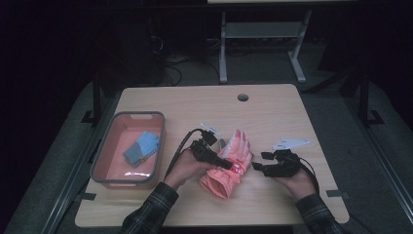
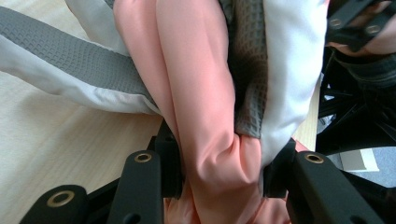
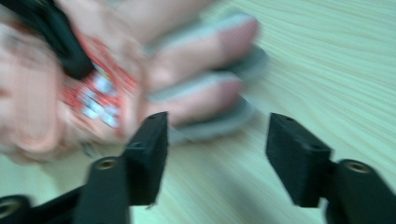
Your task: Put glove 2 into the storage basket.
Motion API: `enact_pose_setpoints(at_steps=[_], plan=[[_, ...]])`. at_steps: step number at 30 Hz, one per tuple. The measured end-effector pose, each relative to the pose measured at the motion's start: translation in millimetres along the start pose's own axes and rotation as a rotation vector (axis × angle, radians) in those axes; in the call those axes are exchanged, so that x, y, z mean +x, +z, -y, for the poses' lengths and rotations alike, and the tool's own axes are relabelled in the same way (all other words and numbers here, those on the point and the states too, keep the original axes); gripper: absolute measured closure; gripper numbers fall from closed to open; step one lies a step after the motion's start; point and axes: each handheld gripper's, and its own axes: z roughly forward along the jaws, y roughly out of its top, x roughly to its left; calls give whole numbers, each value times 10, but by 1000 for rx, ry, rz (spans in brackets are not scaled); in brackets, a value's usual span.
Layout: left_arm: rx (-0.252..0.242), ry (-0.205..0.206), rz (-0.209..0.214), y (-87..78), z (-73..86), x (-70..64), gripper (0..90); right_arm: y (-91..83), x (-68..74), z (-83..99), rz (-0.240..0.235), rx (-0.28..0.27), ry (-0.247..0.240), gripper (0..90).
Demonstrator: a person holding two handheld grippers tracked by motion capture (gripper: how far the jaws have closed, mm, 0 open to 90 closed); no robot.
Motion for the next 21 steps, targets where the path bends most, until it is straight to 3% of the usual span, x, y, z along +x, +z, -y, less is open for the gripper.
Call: enact_pose_setpoints(at_steps=[4,11,15,21], plan=[[-11,6,-7,-84,-11,-15,596,61,-106,98,34,33,26,253],[-44,17,-27,-270,-53,-73,596,198,-221,175,155,90,45,142],[-59,21,-44,-401,-81,-94,595,248,-245,212,178,103,27,124],[-79,22,-76,-624,-101,-110,594,266,-275,269,190,60,8,92]])
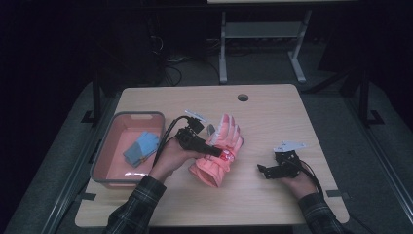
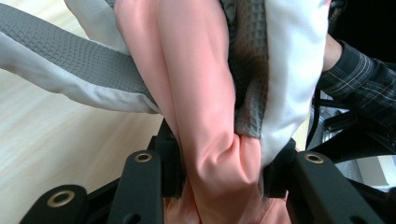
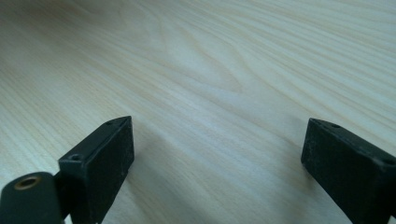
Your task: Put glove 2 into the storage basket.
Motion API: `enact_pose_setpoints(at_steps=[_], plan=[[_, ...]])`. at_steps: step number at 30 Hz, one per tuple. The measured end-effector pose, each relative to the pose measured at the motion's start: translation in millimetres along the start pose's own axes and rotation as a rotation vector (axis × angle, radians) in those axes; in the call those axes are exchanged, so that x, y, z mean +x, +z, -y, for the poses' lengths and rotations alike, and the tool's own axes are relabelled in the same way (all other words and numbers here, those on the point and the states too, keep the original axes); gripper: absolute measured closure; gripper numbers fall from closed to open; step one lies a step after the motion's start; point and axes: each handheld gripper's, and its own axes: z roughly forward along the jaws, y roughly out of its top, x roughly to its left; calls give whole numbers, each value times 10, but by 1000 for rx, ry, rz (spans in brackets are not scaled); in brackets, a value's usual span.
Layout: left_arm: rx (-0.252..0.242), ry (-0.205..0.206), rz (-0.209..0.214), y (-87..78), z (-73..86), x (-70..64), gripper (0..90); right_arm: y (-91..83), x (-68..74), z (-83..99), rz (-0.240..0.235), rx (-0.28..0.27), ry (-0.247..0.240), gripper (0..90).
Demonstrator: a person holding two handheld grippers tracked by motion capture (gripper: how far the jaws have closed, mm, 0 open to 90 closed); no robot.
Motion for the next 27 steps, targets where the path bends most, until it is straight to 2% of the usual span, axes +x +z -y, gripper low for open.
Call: enact_pose_setpoints(at_steps=[5,17,27], plan=[[-17,-6,-24,-177,-24,18,594,-7,-44,8,3,-1,-11,92],[-56,-19,-74,-649,-80,12,592,-6,-43,7,7,-3,-2,92],[-101,-58,-113,-1119,18,108,592,-6,-43,7,8,-2,0,92]])
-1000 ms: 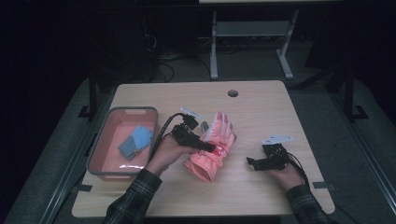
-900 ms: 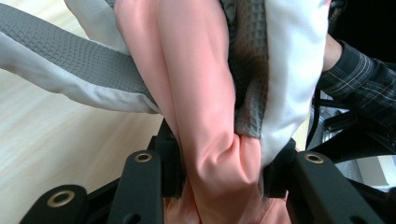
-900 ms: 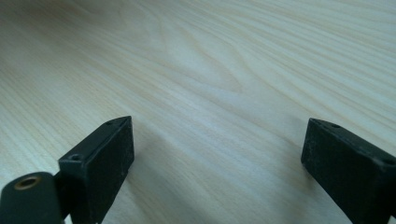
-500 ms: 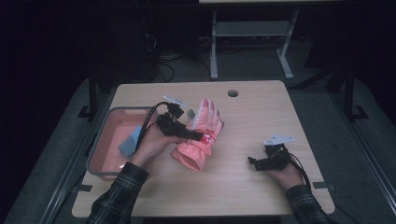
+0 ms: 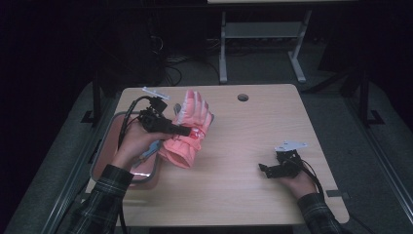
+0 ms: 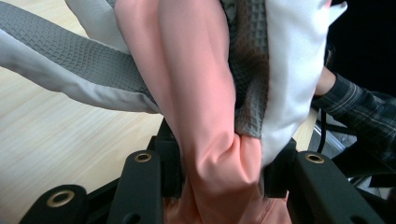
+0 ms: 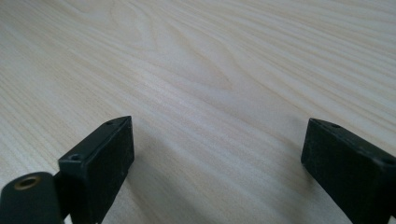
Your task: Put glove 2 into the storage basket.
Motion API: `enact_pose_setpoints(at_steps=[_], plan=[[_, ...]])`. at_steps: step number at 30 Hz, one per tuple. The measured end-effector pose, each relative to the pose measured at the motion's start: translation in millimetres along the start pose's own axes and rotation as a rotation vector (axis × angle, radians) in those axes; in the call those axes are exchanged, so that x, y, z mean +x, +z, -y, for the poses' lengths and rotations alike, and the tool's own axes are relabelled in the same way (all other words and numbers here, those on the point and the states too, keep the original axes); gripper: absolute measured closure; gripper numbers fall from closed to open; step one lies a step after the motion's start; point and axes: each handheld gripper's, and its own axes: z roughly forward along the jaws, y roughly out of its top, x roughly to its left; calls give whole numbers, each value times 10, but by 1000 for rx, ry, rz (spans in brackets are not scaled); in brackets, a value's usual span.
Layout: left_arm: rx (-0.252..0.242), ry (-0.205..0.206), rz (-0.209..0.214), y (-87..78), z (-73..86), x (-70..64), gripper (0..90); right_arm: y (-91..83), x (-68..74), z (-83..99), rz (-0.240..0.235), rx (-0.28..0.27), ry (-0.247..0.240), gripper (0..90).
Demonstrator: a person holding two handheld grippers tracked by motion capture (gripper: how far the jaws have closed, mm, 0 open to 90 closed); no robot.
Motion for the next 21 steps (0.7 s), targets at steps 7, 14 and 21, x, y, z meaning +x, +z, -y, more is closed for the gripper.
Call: enact_pose_setpoints(at_steps=[7,14,21], plan=[[-27,-28,-35,-327,68,129,591,0,0,0,0,0,0,92],[-49,-75,-71,-603,219,289,590,0,0,0,0,1,0,92],[-75,-133,-112,-873,426,502,590,-1,0,0,3,1,4,92]])
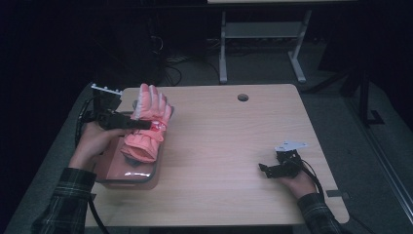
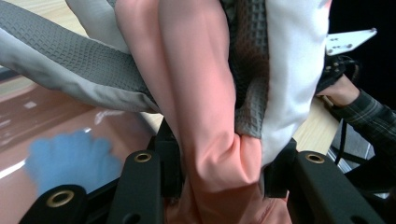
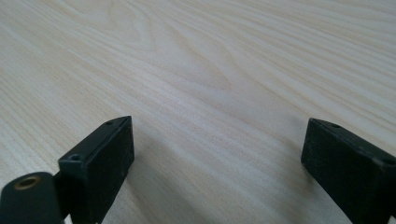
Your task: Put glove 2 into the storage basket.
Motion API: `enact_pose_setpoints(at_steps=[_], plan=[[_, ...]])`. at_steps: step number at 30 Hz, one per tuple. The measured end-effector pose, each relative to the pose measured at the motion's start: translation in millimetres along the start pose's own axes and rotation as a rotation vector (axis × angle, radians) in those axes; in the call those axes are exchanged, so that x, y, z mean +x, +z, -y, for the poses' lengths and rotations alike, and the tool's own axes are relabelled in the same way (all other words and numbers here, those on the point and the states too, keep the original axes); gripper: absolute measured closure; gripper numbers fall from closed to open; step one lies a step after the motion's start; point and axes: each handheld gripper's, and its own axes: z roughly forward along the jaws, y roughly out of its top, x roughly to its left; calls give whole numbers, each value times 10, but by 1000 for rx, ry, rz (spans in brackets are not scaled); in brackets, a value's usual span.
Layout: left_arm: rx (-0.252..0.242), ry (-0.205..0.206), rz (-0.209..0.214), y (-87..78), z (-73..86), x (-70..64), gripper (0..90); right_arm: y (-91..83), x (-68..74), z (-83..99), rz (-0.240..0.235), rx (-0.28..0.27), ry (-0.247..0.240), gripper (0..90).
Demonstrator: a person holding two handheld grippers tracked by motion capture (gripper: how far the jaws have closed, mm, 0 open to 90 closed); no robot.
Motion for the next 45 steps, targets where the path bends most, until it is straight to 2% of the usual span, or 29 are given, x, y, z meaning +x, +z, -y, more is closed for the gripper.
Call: enact_pose_setpoints(at_steps=[5,9,16,19,22,23,25,27,28,33,39,45], plan=[[4,-48,-30,-88,133,215,589,0,0,0,0,-1,0,91],[23,-79,-46,-47,237,371,588,0,1,0,0,0,2,92],[67,-133,-58,164,385,588,585,0,1,0,0,0,1,92],[99,-143,-65,278,432,654,581,0,0,0,0,0,0,92],[128,-160,-64,407,491,724,577,0,0,0,0,-1,0,92],[134,-166,-51,443,509,750,576,0,0,0,0,-1,0,92],[140,-178,-45,516,542,776,571,0,0,0,0,-1,0,92],[159,-167,-60,576,562,794,562,0,0,0,0,0,0,92],[154,-175,-66,596,573,801,557,0,0,0,0,0,0,92],[146,-180,-69,611,608,834,523,0,0,0,0,-1,0,92],[139,-185,-77,594,603,833,370,0,0,0,0,-1,0,92],[141,-166,-101,561,559,787,211,0,0,0,0,-1,0,92]])
